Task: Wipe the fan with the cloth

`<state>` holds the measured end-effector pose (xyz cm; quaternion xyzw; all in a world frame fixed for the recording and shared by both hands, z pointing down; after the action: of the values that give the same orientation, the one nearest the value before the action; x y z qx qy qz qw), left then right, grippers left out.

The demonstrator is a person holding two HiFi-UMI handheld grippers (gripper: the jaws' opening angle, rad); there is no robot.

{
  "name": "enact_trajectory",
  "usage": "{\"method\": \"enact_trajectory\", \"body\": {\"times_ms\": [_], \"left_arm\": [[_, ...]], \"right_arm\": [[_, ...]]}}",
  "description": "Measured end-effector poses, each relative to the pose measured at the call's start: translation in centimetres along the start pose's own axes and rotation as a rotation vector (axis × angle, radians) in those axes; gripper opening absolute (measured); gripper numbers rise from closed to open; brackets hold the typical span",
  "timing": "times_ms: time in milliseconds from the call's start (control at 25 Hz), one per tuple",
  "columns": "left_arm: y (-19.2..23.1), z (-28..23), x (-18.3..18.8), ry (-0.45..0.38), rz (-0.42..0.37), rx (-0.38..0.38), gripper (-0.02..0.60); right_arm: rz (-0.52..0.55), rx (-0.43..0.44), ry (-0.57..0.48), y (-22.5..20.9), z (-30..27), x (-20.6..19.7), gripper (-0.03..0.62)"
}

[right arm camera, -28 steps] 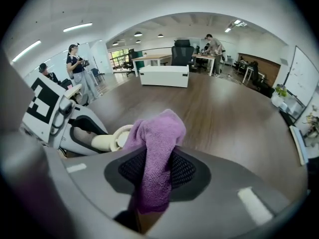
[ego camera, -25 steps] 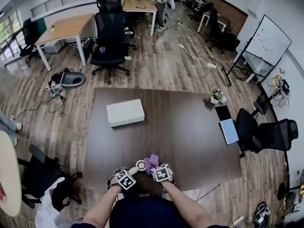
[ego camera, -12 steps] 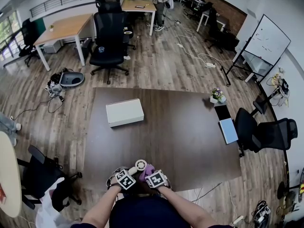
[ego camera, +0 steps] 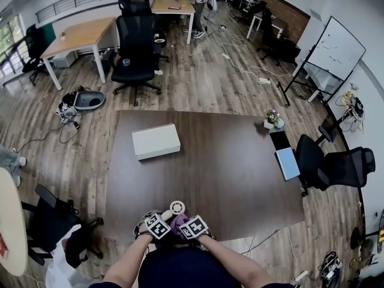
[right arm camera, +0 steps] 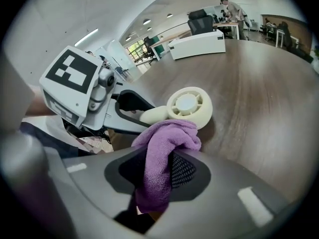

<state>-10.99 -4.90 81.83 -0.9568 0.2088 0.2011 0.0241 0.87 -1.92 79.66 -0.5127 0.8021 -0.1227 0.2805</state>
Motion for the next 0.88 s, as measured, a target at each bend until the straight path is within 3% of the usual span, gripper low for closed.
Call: {"method": "enact_trajectory", "body": {"times_ms": [200,360,600,760,880], "left_arm": [[-0.1,0.1,0.1,0.0,-0.006,0.005,0.193],[-0.1,0.1,0.1,0.004,-0.006,0.002,0.193],[-0.1,0.0,-0.1,0.002,-0.004,-0.001,0.193],[-0.1,-0.1,-0.1,0.001,-0.007,0.004,0.193],[0.1,-0.1,0.0,0.004,-0.008,0.005,0.193]], "right_arm": [[0.099,0.081,0.015,1.8,-0.4,0.2,0.118],[0.153,0.074,0.025,2.1,-0.5,0.5,0.118],[0.034,0.026,0.025,-0.7,0.3,-0.4,0.12],[-0.122,-0.021,-0.045,-4.2,1.8,-1.0,0.12],[-0.164,-0.064,-0.091,-5.3,2.6,-0.6,0.12]]}}
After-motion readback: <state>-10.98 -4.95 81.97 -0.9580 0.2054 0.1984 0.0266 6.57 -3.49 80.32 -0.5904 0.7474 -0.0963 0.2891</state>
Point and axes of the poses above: the fingertips, and each gripper's own axes: z backward along the fingers, y to its left, x out of its top, the point moved 8 cm from there along z, backward along the fingers, and after that the axes turned 6 degrees about -z, right-handed, at the moved point
